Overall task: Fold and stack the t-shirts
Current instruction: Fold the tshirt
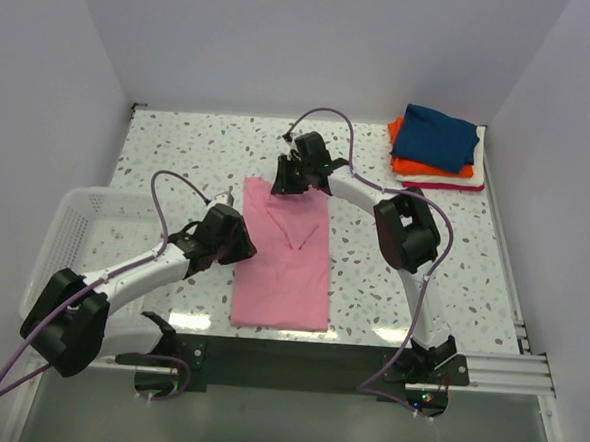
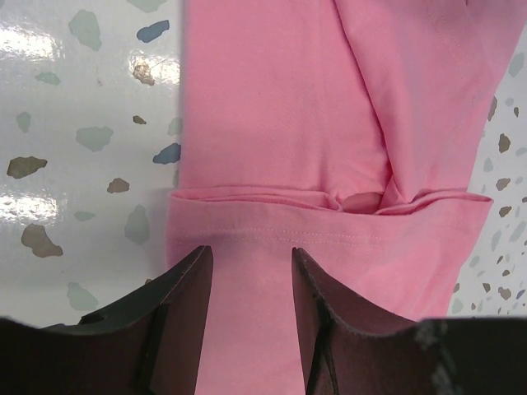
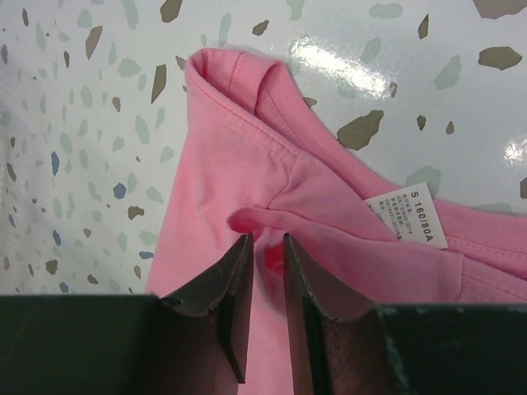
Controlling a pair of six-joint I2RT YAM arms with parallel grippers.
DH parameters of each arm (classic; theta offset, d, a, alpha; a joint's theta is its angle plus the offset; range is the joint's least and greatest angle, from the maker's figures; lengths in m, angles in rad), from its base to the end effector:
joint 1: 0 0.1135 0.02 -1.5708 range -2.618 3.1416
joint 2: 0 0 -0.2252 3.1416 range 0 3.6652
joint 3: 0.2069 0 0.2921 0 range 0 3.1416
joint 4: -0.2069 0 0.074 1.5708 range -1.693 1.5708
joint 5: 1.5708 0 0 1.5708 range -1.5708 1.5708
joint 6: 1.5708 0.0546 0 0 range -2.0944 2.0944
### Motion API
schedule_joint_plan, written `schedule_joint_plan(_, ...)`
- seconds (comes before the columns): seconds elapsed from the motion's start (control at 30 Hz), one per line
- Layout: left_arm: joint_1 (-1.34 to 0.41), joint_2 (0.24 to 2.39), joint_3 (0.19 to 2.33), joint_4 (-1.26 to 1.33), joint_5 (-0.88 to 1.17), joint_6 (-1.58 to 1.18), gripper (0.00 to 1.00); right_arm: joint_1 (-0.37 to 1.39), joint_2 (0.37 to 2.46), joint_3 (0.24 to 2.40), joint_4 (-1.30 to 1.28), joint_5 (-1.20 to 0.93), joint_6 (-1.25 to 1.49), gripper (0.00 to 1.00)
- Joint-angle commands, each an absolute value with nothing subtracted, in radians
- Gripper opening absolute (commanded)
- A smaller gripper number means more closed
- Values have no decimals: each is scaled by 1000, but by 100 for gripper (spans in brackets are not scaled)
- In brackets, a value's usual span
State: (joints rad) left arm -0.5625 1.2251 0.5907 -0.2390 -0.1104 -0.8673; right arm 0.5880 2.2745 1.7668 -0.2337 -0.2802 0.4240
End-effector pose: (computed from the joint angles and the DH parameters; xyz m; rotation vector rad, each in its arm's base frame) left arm 0.2501 -0.1506 0.1060 -0.4294 2.4648 -0.4918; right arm 0.4392 0.3110 0.1133 -0.3481 2.4009 0.8153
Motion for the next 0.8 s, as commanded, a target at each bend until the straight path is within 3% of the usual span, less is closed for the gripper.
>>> schedule_joint_plan(0.0,-552,1229,583,-184,-107,-845,48,587,2261,1778,-250,-305,402,25)
schedule_joint_plan(0.43,-552,1235,586,-181,-107,-844,48,588,2258,1767,-267,-319,380,22)
schedule_joint_plan(0.5,-552,1235,584,-181,-106,-844,48,588,2258,1767,-264,-321,382,20)
schedule_joint_plan(0.63,-552,1238,583,-179,-109,-844,48,589,2246,1750,-241,-314,400,2)
schedule_joint_plan(0.77,-552,1238,583,-181,-110,-844,48,588,2191,1683,-170,-272,437,0)
